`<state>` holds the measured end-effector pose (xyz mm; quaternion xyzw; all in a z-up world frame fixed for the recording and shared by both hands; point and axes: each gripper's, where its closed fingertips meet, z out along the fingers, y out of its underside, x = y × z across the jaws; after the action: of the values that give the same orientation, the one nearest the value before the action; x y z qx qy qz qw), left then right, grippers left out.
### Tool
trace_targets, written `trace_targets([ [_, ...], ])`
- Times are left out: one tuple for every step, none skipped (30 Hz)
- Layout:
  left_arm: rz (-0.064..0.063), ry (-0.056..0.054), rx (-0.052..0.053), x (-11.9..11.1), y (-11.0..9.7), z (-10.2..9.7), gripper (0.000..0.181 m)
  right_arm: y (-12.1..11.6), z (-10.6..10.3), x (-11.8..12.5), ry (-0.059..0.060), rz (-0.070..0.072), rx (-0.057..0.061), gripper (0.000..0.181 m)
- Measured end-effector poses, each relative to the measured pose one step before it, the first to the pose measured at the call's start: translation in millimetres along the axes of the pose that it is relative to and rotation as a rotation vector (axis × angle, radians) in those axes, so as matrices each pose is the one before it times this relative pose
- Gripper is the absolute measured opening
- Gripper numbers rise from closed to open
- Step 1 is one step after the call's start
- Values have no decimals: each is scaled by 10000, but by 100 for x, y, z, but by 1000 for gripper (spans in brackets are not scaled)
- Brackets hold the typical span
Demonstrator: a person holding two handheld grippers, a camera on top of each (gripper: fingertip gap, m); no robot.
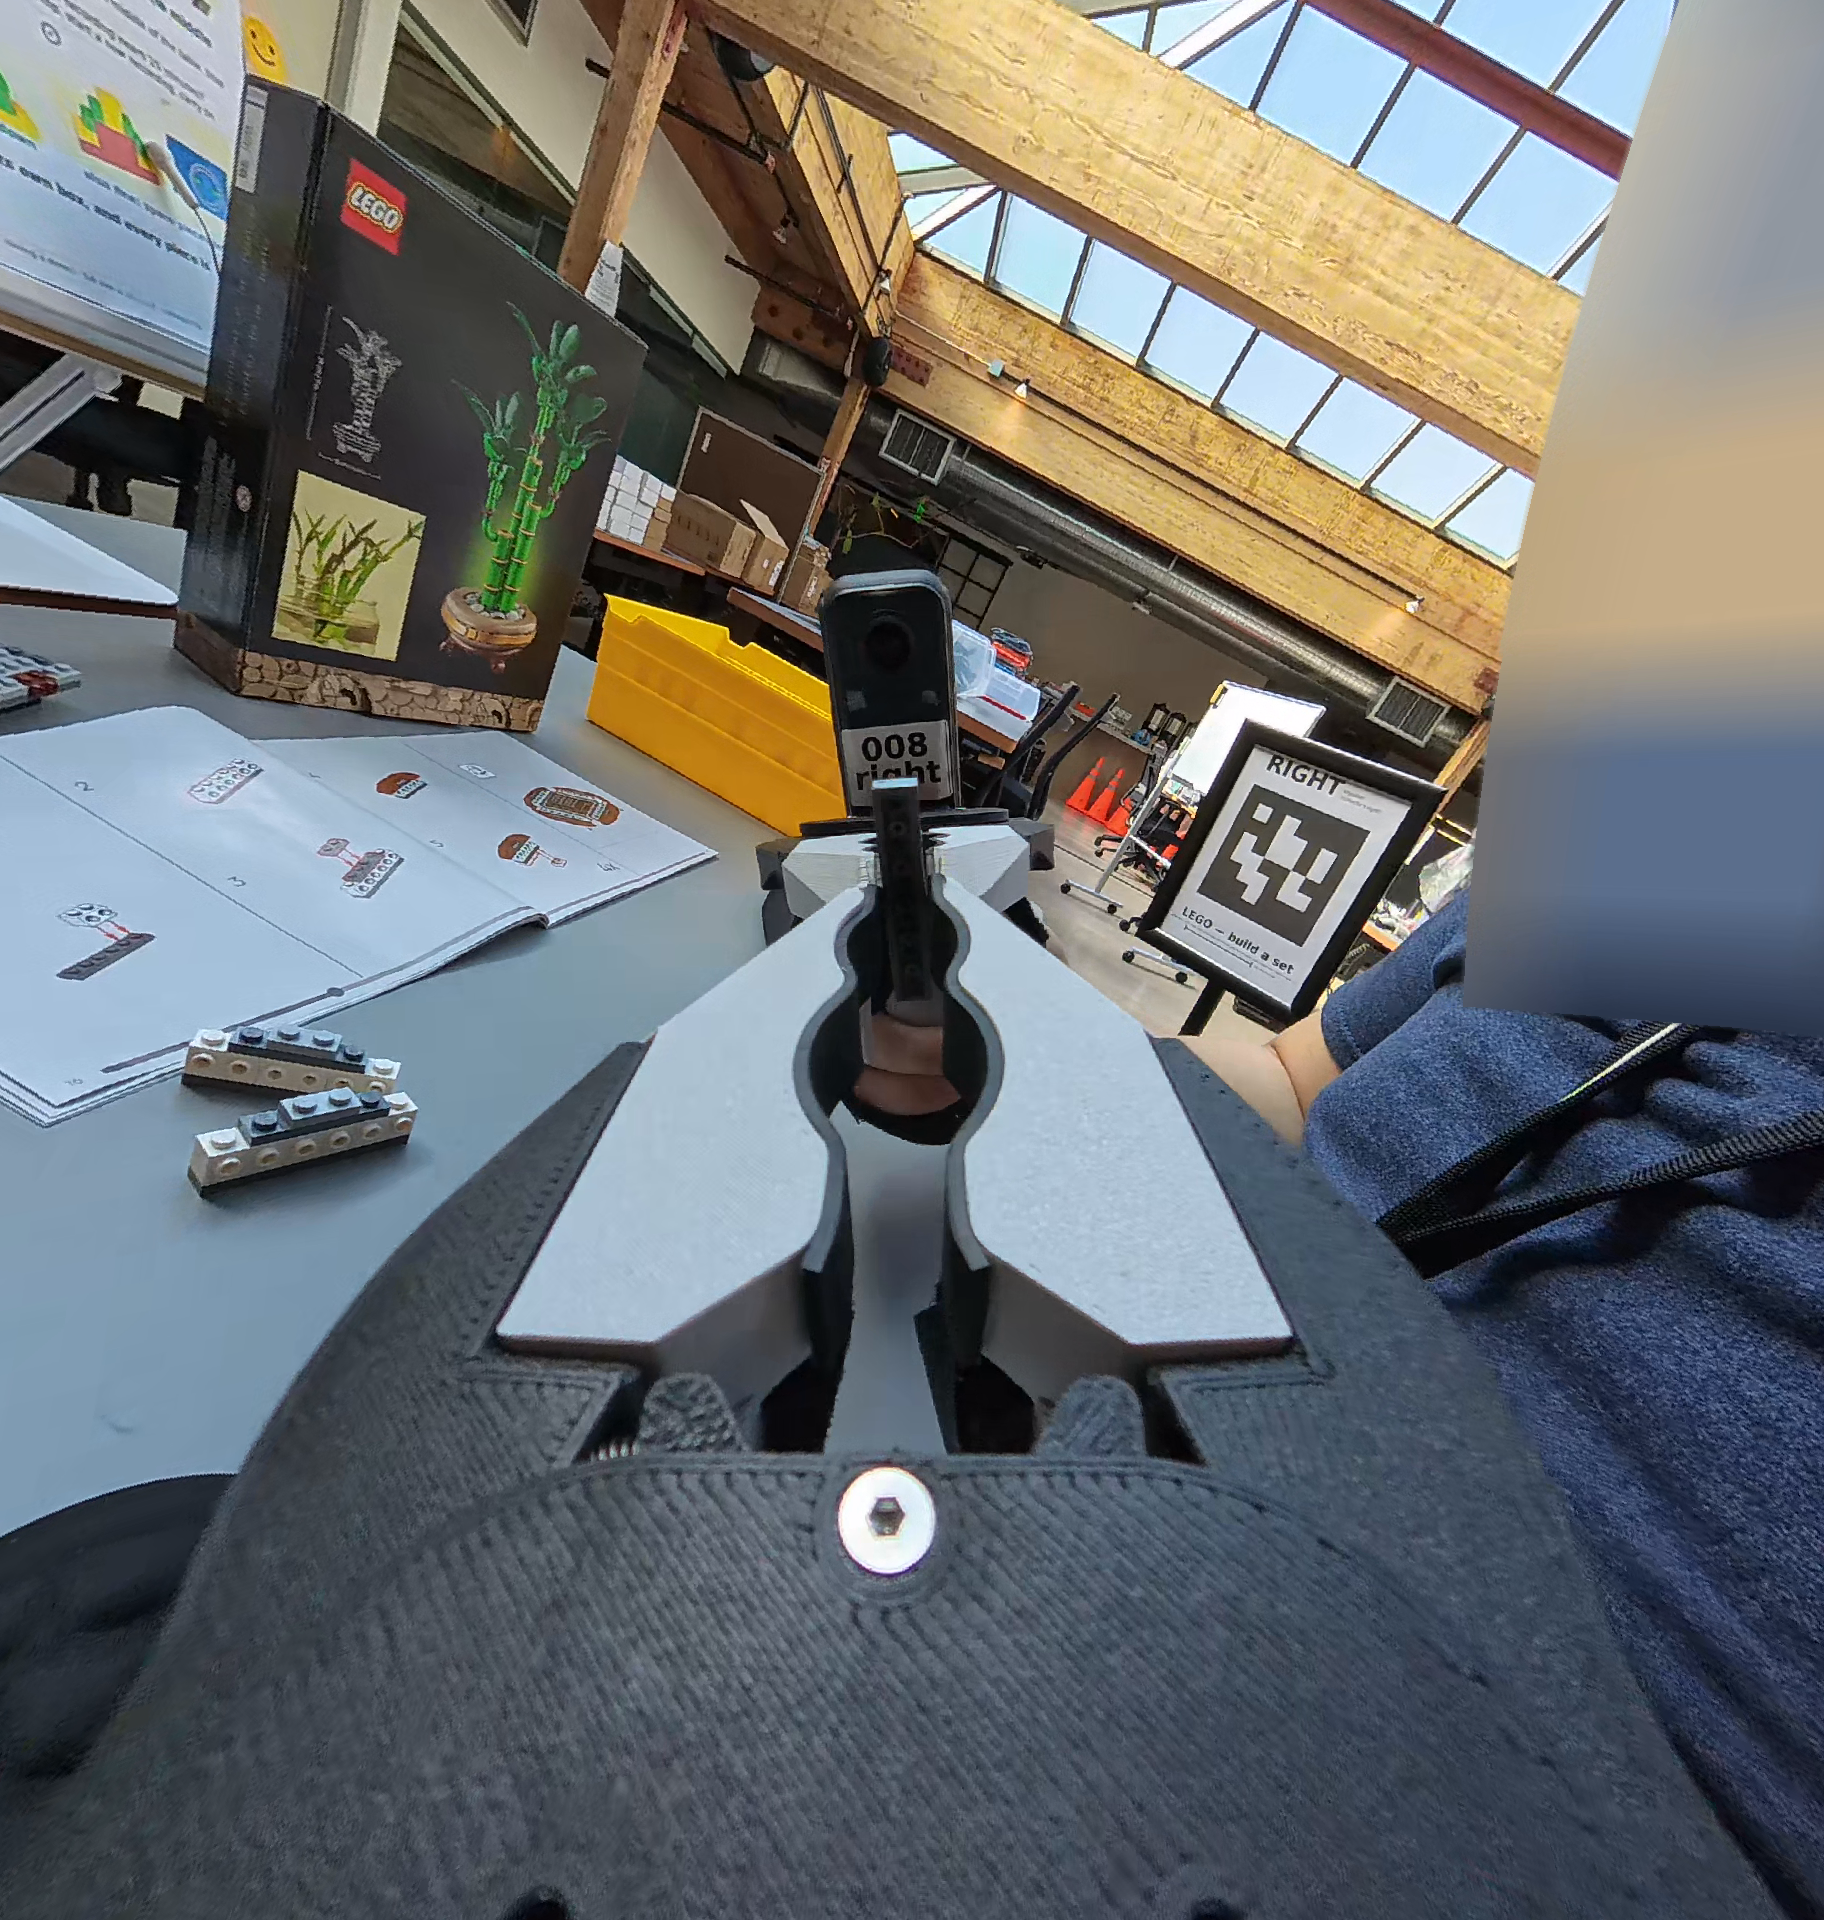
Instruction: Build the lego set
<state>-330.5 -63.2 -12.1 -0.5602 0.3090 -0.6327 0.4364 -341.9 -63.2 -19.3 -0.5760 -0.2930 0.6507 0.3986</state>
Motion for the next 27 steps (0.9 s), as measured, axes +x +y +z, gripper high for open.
trace_targets([
  [-83,34,4,7,28,-34,5,37,52,-9,-4,-10,-5,6],
  [-83,12,23,-23,-3,-41,6,13,29,27,20,-21,2,6],
  [-66,-13,33,-58,-23,-33,6,-12,38,14,10,-20,10,6],
  [-57,-8,30,-44,2,-19,6,-9,27,7,-3,4,12,6],
  [-68,15,28,-7,-3,1,6,10,34,8,-14,16,14,6],
  [-49,16,15,-11,-10,-33,6,12,46,42,-6,41,21,6],
  [-8,-10,-11,-61,-4,-65,5,24,72,104,43,30,38,6],
  [-3,-32,-26,-95,-5,-71,5,9,71,99,39,-15,52,6],
  [-10,-37,-32,-84,0,-74,5,-47,47,61,29,-109,66,6],
  [0,-55,-32,-97,-41,-96,5,-98,-3,107,75,-256,46,6],
  [38,-129,32,-184,-186,-215,5,-375,-152,250,171,-407,83,10],
  [58,-138,108,-209,-360,-384,5,-575,-255,385,206,-558,49,17],
  [1,-42,87,-107,-416,-497,5,-451,-265,353,94,-723,-198,19],
  [-74,-6,20,-95,-381,-565,5,123,-125,304,-63,-903,-663,20],
  [-94,-68,-48,-192,-275,-594,5,1068,-36,384,-160,-1019,-1276,23],
  [-58,-140,-136,-288,-119,-585,5,1787,105,575,-145,-905,-1679,26],
  [-4,-185,-205,-327,-9,-552,5,1936,362,547,-185,-627,-1728,27],
  [25,-189,-237,-279,62,-467,5,1704,566,175,-359,-552,-1577,26],
  [41,-195,-236,-246,86,-411,5,1161,669,196,-203,-583,-1307,24],
  [71,-251,-175,-272,18,-355,6,708,684,226,-9,-737,-1050,22],
  [82,-301,-69,-323,-109,-356,6,517,604,412,229,-740,-879,21],
  [39,-251,39,-231,-225,-339,6,470,542,367,293,-606,-750,19],
  [-31,-93,120,22,-286,-329,6,320,518,-138,63,-517,-524,17],
  [-61,50,154,235,-273,-314,5,34,420,-365,-5,-512,-184,15],
  [-43,77,127,283,-171,-294,5,18,340,-305,1,-538,-31,14],
  [-24,24,43,170,26,-246,5,201,290,-161,-64,-398,-93,12],
  [-26,-10,-57,78,194,-178,5,279,235,27,-153,-145,-176,13],
])
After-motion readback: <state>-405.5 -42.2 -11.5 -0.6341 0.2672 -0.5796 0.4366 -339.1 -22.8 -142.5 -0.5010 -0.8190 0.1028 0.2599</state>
